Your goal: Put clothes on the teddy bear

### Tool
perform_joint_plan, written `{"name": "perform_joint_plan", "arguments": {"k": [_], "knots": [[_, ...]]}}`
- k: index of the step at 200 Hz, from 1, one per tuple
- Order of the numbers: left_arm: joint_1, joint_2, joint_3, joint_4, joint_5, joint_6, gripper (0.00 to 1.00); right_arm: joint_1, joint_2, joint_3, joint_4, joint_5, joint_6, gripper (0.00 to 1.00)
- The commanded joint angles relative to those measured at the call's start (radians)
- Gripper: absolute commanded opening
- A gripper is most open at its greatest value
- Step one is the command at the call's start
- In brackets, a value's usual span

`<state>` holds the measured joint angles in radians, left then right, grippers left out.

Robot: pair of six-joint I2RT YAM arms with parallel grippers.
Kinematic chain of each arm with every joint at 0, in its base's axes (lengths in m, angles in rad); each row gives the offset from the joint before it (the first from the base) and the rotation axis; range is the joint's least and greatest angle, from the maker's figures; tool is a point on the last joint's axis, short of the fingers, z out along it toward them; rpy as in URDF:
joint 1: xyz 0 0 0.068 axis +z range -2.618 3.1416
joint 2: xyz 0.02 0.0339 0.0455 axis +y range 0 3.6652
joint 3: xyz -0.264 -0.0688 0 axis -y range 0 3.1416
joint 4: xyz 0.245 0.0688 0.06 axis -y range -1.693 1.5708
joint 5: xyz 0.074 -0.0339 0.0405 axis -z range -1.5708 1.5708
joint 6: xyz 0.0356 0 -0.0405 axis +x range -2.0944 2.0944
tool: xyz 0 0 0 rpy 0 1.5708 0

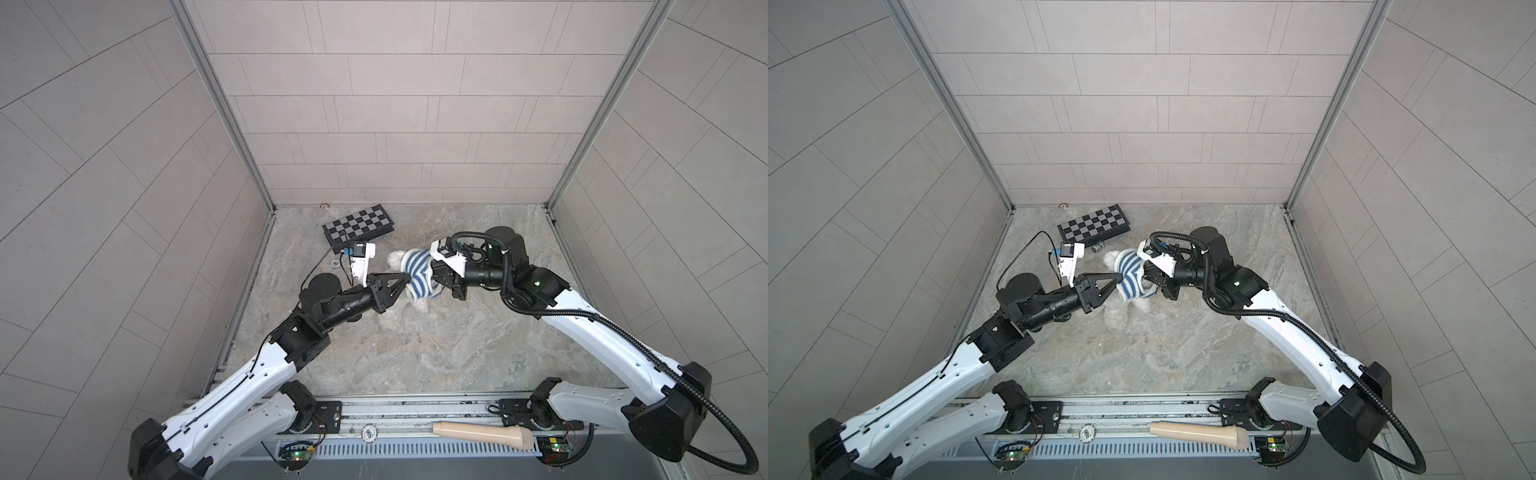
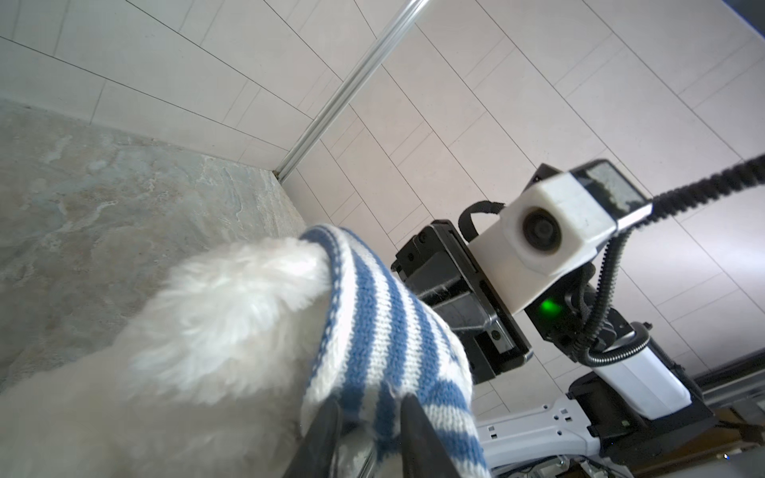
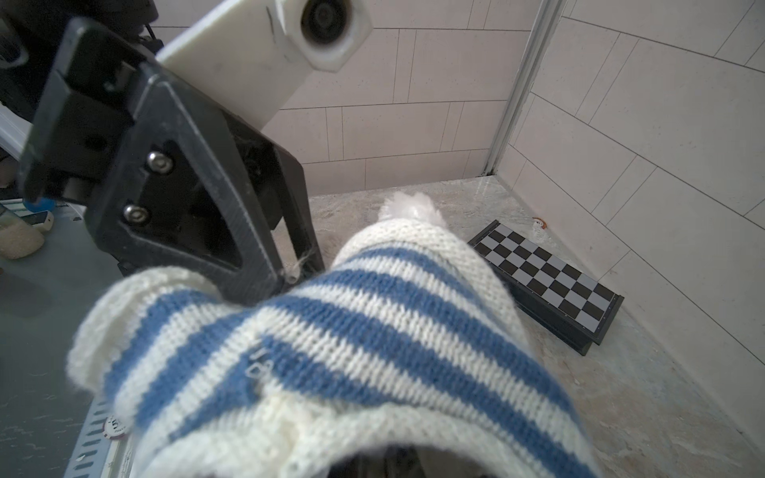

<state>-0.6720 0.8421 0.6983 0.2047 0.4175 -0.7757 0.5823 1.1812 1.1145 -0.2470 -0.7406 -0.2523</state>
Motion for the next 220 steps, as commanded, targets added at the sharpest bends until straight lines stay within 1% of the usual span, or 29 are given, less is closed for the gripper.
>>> {"name": "perform_joint_plan", "arguments": {"k": [1,32,57,74,106,128,143,166,189,213,220], "knots": [[0.035,-0.021,-0.035,0.021,-0.003,-0.026,0.3,-0.001,-0.05,-0.003,0.045,-0.039,-0.052,0.0],[0.037,-0.02,-0.046,0.062,0.017,-0.027,0.33,0.003,-0.057,-0.004,0.038,-0.036,-0.058,0.0],[0.034,-0.015,-0.036,0.064,0.035,-0.011,0.33,0.006,-0.06,0.0,0.031,-0.031,-0.064,0.0],[0.018,0.002,-0.02,0.056,0.056,0.003,0.33,0.007,-0.061,0.002,0.025,-0.028,-0.066,0.0],[-0.031,0.017,-0.012,0.07,0.054,0.02,0.34,0.013,-0.064,0.007,0.004,-0.012,-0.079,0.0],[-0.044,0.032,-0.006,0.085,0.049,0.02,0.33,0.02,-0.066,0.011,-0.008,-0.01,-0.088,0.0],[-0.046,0.034,-0.007,0.112,0.053,0.019,0.3,0.023,-0.066,0.012,-0.021,-0.004,-0.096,0.0],[-0.046,0.025,0.003,0.091,0.051,0.031,0.21,0.026,-0.067,0.017,-0.039,0.002,-0.106,0.0],[-0.046,0.011,0.01,0.065,0.043,0.045,0.1,0.027,-0.071,0.02,-0.055,0.009,-0.121,0.0],[-0.044,-0.004,0.024,0.028,0.035,0.065,0.0,0.029,-0.07,0.029,-0.088,0.015,-0.144,0.0],[-0.04,-0.009,0.027,0.019,0.03,0.065,0.0,0.029,-0.072,0.03,-0.096,0.018,-0.149,0.0]]}}
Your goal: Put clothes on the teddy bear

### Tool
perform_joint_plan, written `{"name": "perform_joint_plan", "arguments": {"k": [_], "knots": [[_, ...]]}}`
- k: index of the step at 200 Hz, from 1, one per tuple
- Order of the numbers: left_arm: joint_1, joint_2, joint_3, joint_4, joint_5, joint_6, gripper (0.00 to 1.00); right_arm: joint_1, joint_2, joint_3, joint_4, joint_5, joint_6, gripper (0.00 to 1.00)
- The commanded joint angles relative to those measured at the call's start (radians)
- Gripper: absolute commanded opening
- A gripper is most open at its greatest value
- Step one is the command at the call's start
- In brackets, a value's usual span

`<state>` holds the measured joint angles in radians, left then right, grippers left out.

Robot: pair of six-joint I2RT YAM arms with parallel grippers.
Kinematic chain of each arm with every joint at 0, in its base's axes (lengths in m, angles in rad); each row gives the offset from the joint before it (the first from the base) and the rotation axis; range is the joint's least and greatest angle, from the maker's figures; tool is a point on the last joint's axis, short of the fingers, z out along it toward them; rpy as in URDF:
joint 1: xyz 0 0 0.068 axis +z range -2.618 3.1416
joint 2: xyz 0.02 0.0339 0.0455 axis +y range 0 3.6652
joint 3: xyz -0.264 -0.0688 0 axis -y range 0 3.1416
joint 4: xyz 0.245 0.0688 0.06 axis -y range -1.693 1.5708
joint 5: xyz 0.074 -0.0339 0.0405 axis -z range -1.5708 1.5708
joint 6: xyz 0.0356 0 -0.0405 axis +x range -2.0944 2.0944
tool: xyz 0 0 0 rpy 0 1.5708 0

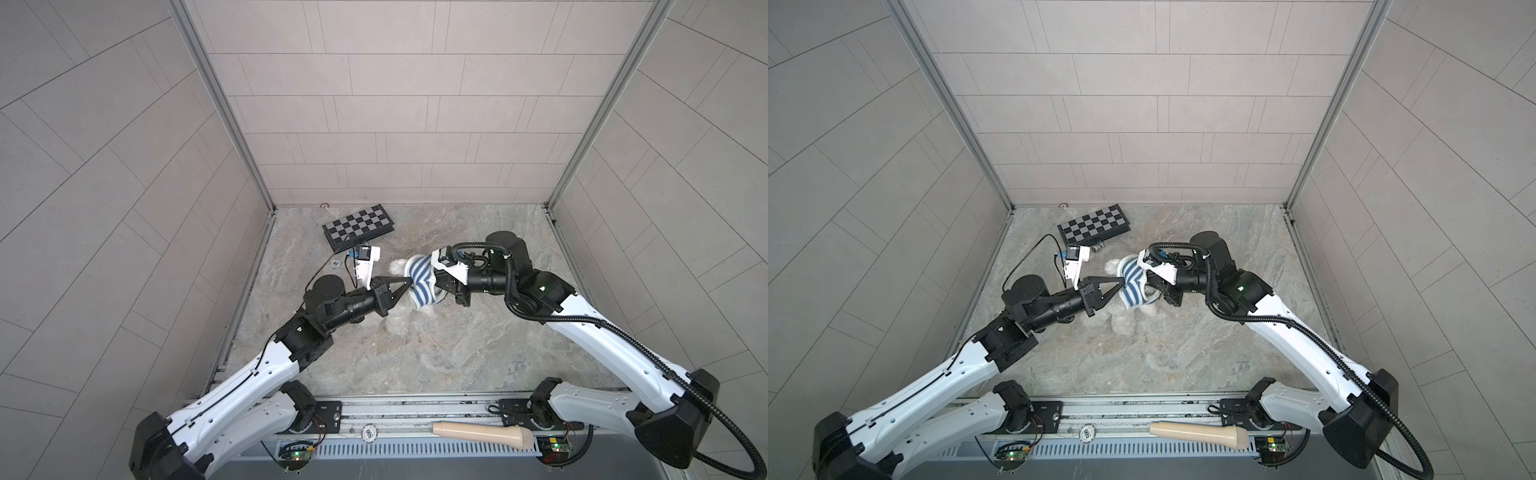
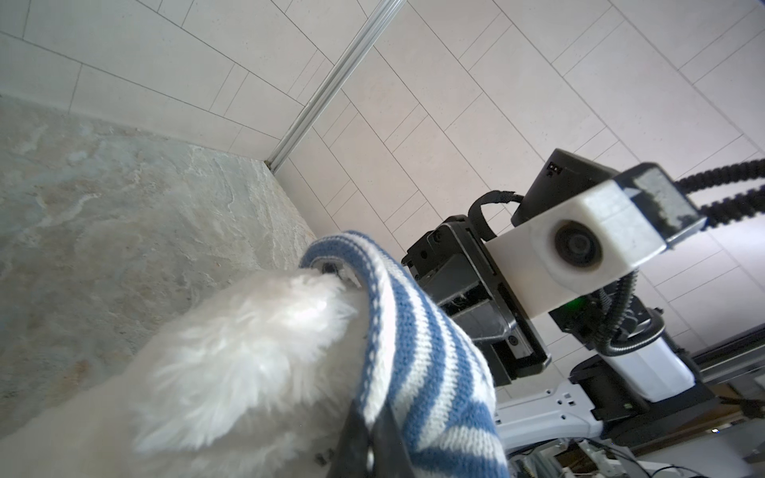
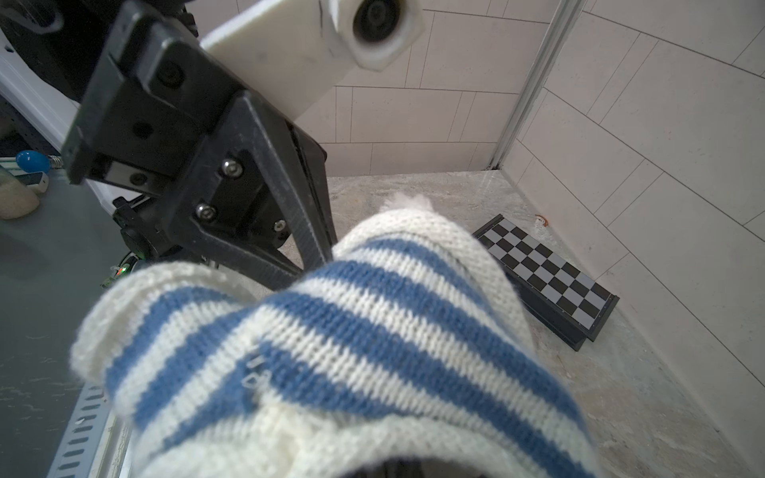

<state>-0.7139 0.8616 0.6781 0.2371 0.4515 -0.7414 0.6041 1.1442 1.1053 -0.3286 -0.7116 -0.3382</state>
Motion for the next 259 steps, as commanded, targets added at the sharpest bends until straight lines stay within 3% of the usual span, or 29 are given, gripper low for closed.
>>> {"name": "perform_joint_plan", "arguments": {"k": [1,54,156,186,259], "knots": [[0.003,-0.028,0.047,-0.014,-0.004,0.03,0.0,0.007,-0.035,0.04,-0.015,-0.011,-0.064,0.0],[0.114,-0.05,0.041,-0.074,-0.004,-0.044,0.0,0.021,-0.084,0.029,-0.048,-0.002,-0.132,0.0],[0.174,-0.038,0.029,-0.193,-0.064,-0.056,0.0,0.078,-0.165,0.022,-0.148,0.034,-0.268,0.0],[0.173,0.008,0.034,-0.217,-0.064,-0.021,0.0,0.106,-0.178,0.028,-0.183,0.056,-0.324,0.0],[0.173,0.053,0.013,-0.312,-0.056,0.085,0.0,0.123,-0.209,-0.024,-0.064,0.072,-0.285,0.0]]}}
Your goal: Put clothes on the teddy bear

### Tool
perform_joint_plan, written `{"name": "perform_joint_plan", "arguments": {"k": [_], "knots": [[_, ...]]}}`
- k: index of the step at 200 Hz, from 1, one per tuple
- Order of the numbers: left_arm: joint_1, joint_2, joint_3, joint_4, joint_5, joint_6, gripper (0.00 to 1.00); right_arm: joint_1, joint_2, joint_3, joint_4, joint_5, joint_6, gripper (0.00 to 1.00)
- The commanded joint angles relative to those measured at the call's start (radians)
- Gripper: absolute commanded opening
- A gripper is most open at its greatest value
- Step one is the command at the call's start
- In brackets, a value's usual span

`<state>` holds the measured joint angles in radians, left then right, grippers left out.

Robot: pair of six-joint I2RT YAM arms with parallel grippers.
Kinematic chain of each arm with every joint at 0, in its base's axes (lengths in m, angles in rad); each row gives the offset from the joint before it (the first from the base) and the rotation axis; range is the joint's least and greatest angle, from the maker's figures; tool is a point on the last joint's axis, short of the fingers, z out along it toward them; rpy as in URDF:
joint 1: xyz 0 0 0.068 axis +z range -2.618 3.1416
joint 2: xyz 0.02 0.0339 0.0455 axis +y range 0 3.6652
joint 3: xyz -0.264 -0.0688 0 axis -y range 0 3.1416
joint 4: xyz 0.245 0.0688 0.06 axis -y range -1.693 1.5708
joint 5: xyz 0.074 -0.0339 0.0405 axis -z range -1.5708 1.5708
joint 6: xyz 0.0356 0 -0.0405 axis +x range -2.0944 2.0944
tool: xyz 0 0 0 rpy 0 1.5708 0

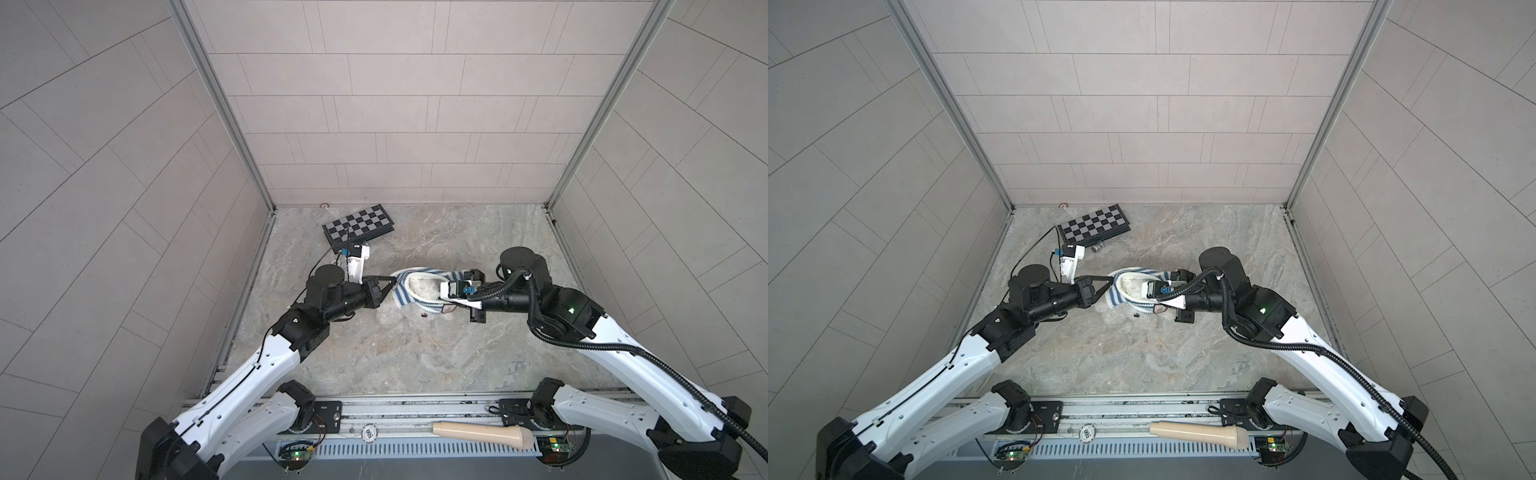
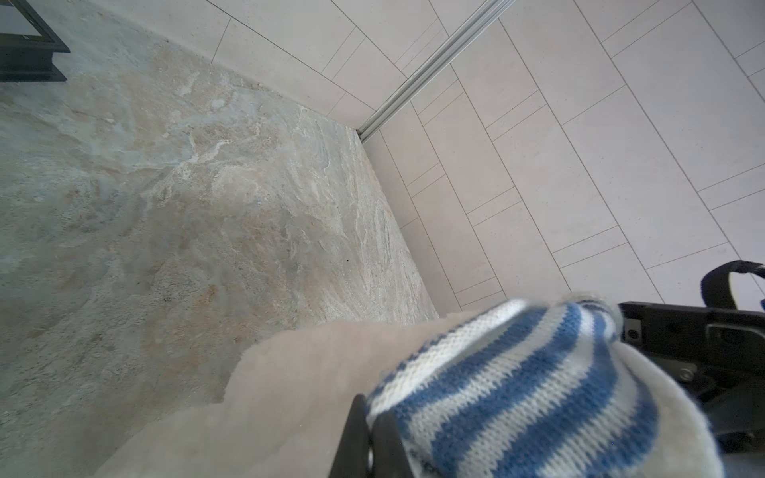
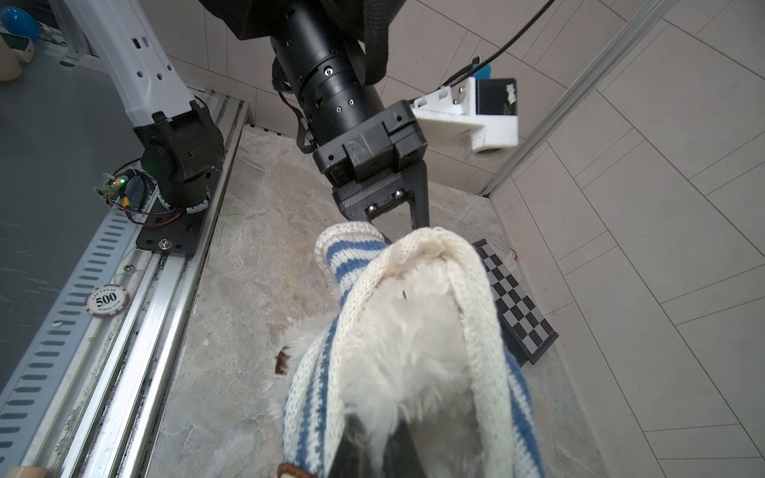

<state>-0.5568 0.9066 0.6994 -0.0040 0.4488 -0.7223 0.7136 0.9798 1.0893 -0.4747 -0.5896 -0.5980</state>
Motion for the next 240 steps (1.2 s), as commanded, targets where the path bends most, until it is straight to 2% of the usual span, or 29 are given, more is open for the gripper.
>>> {"name": "perform_joint_plan", "arguments": {"k": [1,43,179,199,217,240], "knots": [[0.016,0.007,-0.01,-0.072,-0.054,0.068,0.0,0.013,-0.046,-0.009,0.083,-0.049,-0.025,0.0],[0.016,0.013,-0.027,-0.117,-0.092,0.123,0.0,0.014,-0.071,-0.037,0.126,-0.053,0.018,0.0],[0.009,0.058,-0.055,-0.205,-0.18,0.234,0.0,0.014,-0.12,-0.116,0.232,-0.069,0.029,0.0],[-0.007,0.056,-0.048,-0.195,-0.184,0.26,0.0,0.014,-0.112,-0.117,0.233,-0.062,0.034,0.0],[-0.045,0.065,-0.028,-0.143,-0.121,0.299,0.0,0.014,-0.091,-0.114,0.222,-0.048,0.038,0.0],[-0.127,0.094,0.022,-0.161,-0.162,0.361,0.0,0.014,-0.08,-0.13,0.262,-0.036,0.067,0.0]]}}
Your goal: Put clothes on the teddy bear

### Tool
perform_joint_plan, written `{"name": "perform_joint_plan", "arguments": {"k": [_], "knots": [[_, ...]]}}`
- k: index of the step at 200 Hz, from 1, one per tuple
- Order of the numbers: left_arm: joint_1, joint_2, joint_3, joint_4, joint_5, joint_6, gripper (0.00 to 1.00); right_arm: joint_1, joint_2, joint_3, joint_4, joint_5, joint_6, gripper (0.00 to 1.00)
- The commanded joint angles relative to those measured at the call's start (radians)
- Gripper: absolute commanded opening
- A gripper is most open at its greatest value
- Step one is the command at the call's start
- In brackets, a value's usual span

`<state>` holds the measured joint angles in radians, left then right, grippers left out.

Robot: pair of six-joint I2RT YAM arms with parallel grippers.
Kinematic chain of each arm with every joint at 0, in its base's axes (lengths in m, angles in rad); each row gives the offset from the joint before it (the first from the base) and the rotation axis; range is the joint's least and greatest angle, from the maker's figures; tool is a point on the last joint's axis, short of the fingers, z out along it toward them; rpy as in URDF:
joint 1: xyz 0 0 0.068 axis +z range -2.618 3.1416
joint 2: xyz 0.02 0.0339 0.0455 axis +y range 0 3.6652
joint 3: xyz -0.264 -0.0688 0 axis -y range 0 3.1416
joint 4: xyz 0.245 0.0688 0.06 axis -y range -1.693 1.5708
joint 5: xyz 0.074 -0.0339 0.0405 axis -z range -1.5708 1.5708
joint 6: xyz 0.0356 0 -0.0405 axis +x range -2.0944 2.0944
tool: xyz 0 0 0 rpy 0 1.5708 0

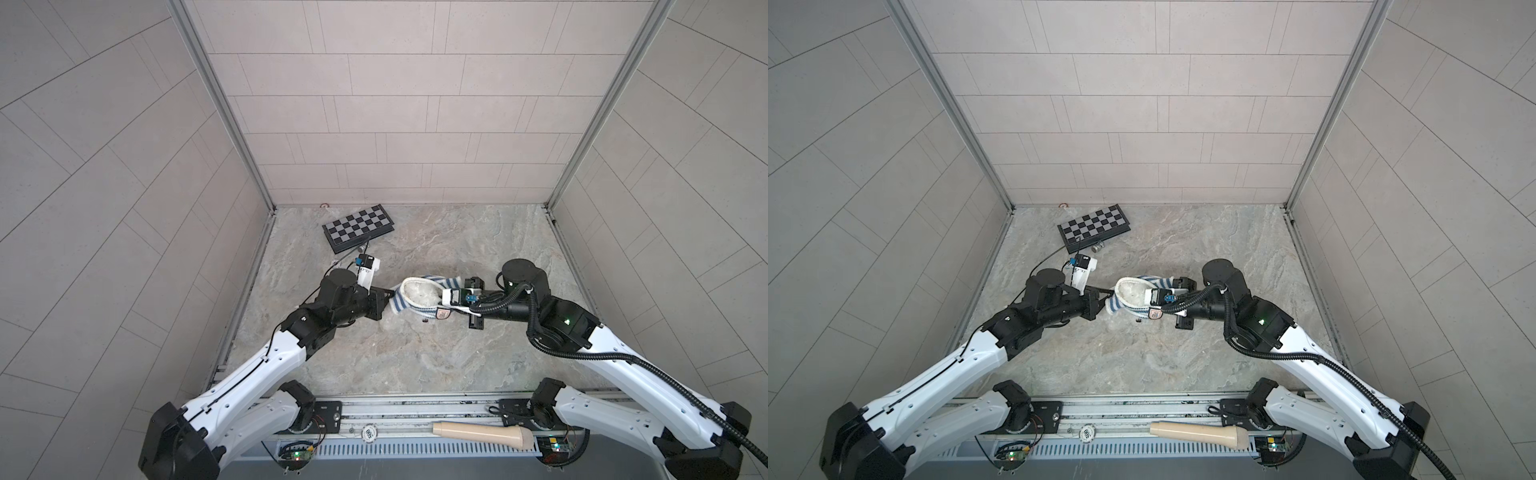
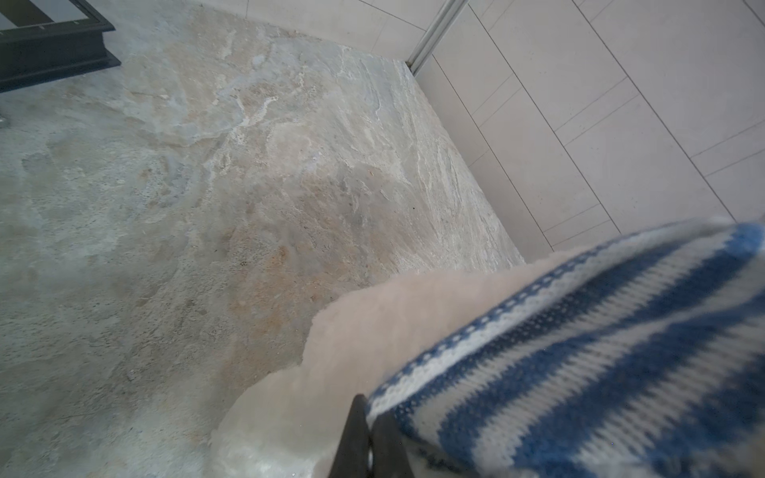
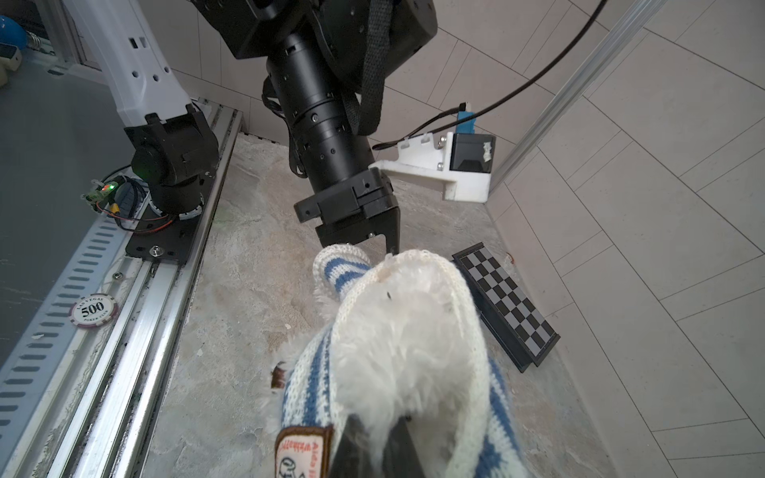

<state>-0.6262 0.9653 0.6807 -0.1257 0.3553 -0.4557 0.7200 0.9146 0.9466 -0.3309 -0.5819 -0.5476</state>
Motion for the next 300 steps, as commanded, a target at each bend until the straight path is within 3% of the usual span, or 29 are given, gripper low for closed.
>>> {"name": "perform_joint_plan", "arguments": {"k": [1,36,87,146,210,261,300], "knots": [[-0.06,0.036,0.042,-0.041,-0.07,0.096,0.0,0.007,-0.015,0.013,0.12,-0.044,0.019,0.0],[-0.066,0.076,0.006,0.031,-0.075,0.045,0.0,0.014,0.008,0.025,0.135,-0.051,0.048,0.0],[-0.061,0.106,-0.039,0.085,-0.083,-0.016,0.0,0.027,-0.044,-0.001,0.121,0.027,0.072,0.0],[-0.059,0.057,-0.072,0.054,-0.132,0.009,0.0,0.026,-0.042,-0.012,0.139,0.067,0.116,0.0],[-0.061,0.081,-0.066,0.109,-0.074,0.053,0.0,0.027,-0.016,-0.011,0.111,0.15,0.165,0.0],[-0.061,0.002,-0.076,0.03,-0.1,0.108,0.41,0.023,-0.028,0.0,0.066,0.175,0.152,0.0],[-0.061,-0.051,-0.07,-0.023,-0.123,0.123,0.54,-0.038,-0.005,0.03,-0.008,0.147,0.11,0.0]]}}
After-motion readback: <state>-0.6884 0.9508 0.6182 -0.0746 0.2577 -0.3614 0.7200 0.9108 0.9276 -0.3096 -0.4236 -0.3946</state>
